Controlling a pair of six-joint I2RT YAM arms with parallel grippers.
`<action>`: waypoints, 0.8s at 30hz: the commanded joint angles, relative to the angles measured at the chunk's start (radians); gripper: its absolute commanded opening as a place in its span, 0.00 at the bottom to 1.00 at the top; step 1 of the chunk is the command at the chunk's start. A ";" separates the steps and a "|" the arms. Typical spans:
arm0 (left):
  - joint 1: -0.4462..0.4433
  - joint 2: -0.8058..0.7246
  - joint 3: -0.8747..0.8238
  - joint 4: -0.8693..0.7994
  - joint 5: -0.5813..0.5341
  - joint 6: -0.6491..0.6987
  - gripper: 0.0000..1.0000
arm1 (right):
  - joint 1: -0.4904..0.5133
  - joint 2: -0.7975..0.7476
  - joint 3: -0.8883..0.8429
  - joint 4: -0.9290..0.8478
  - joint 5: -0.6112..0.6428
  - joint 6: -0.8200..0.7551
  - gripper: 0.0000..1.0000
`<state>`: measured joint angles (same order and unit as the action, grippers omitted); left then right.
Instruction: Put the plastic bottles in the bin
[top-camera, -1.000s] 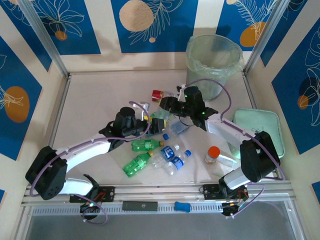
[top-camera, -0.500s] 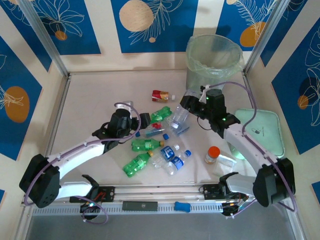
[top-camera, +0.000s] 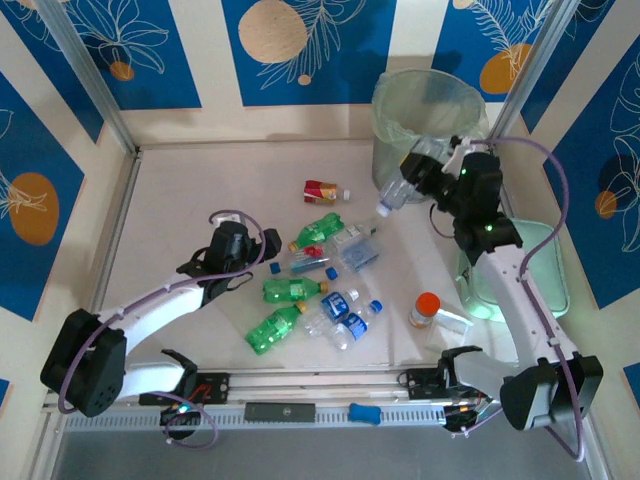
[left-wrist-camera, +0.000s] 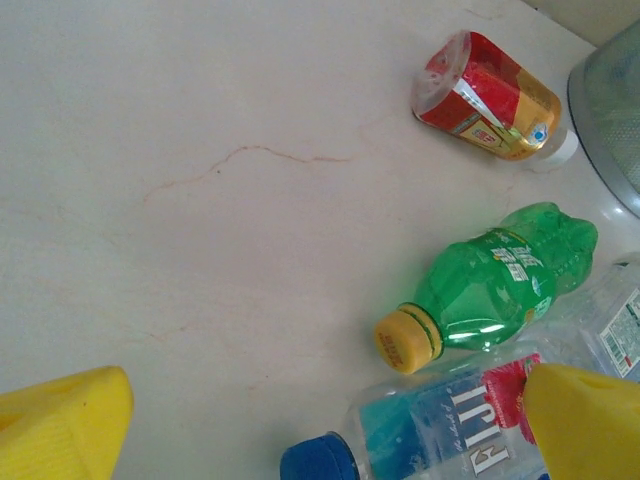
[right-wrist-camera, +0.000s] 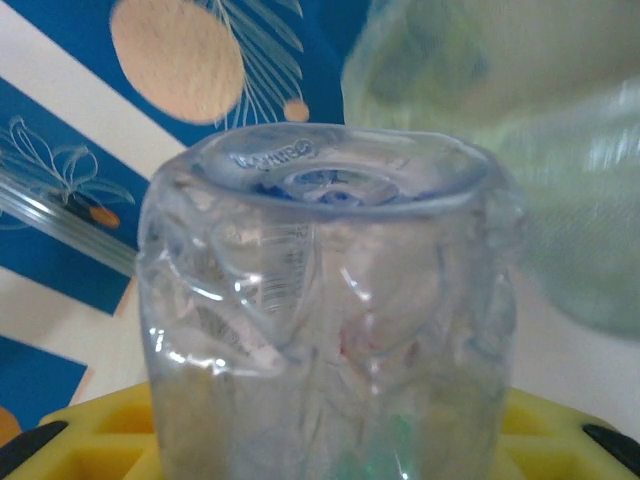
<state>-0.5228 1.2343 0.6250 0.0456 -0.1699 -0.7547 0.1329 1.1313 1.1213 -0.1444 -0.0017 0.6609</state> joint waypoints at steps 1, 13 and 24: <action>0.009 0.007 0.005 0.031 0.055 -0.004 1.00 | -0.044 0.064 0.135 0.004 -0.038 -0.057 0.48; 0.010 0.038 0.037 -0.005 0.140 0.060 1.00 | -0.120 0.440 0.626 -0.004 -0.024 -0.111 0.48; 0.011 -0.053 -0.016 -0.054 0.095 0.081 1.00 | -0.138 0.911 1.220 -0.273 0.125 -0.181 0.48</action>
<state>-0.5209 1.2217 0.6228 0.0269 -0.0540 -0.6979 -0.0006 1.9717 2.2349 -0.2920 0.0799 0.5045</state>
